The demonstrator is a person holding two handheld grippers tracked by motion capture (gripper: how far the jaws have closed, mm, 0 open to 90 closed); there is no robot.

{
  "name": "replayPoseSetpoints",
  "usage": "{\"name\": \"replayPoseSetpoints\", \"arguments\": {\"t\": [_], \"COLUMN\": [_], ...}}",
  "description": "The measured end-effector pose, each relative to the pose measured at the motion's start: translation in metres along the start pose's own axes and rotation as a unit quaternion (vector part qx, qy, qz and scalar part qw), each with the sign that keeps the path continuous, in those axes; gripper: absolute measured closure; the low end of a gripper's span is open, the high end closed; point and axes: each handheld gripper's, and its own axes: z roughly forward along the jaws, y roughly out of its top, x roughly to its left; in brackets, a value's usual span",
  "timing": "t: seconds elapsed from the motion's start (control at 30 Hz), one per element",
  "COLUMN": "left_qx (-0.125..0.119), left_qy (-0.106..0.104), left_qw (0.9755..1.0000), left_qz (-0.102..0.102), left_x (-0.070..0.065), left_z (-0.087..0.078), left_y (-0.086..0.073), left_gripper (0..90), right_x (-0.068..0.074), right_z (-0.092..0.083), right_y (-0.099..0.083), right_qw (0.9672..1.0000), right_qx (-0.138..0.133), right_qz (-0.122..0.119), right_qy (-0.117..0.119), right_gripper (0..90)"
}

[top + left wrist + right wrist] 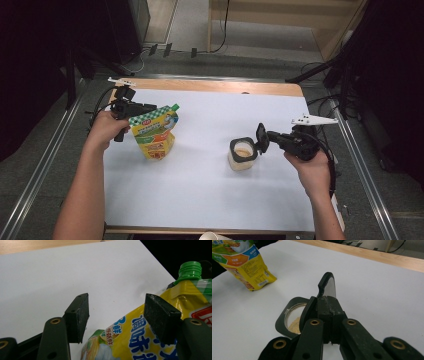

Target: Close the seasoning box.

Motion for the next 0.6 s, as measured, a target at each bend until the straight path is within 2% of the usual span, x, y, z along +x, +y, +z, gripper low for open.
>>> {"name": "replayPoseSetpoints", "arguments": {"t": [0.2,0.5,0.6], "left_qx": [-0.002,0.001,-0.002], "left_qy": [0.002,0.003,-0.005], "left_qw": [1.0000,1.0000,1.0000], "left_qz": [-0.001,-0.001,-0.003], "left_x": [0.002,0.002,0.001], "left_z": [-0.002,0.000,-0.001], "left_y": [0.000,-0.001,-0.001], "left_gripper": [38.0,38.1,38.0], "right_x": [0.005,0.011,0.014], "right_z": [0.005,0.010,0.012], "right_y": [0.000,0.000,-0.001], "right_qw": [0.9999,0.9998,0.9996], "right_qx": [0.000,-0.001,0.000], "right_qz": [-0.008,-0.004,-0.008], "right_qy": [0.010,0.021,0.026], "right_gripper": [90.0,90.0,90.0]}}
